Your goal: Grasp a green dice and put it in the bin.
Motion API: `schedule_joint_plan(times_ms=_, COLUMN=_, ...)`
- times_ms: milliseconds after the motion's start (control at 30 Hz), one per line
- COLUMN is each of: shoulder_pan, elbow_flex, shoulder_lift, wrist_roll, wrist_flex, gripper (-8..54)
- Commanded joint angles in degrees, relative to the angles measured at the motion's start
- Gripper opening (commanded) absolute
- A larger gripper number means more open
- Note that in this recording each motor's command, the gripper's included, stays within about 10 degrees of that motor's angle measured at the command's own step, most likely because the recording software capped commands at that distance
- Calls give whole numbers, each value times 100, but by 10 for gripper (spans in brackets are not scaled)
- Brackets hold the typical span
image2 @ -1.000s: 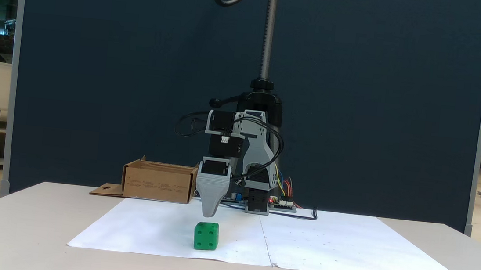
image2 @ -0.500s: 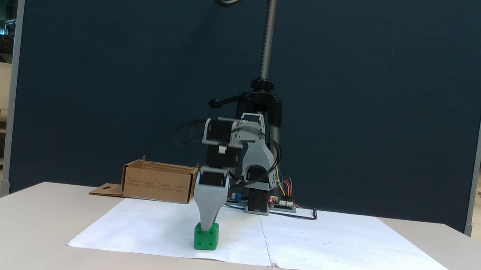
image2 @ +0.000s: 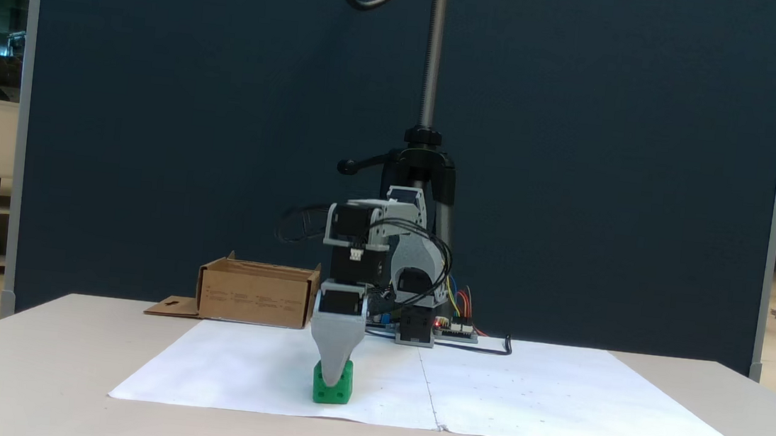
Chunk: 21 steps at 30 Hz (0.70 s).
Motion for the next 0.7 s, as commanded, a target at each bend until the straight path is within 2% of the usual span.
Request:
schedule_joint_plan(times_ms=0, shoulder_pan=79, elbow_flex=-185, shoulder_lift=123, wrist_roll=-483, wrist_flex=-114, gripper=429)
schedule_joint_plan(times_ms=667, shoulder_pan=123, elbow_flex=-185, shoulder_lift=-44, wrist_roll=-475, wrist_flex=-527, gripper=422)
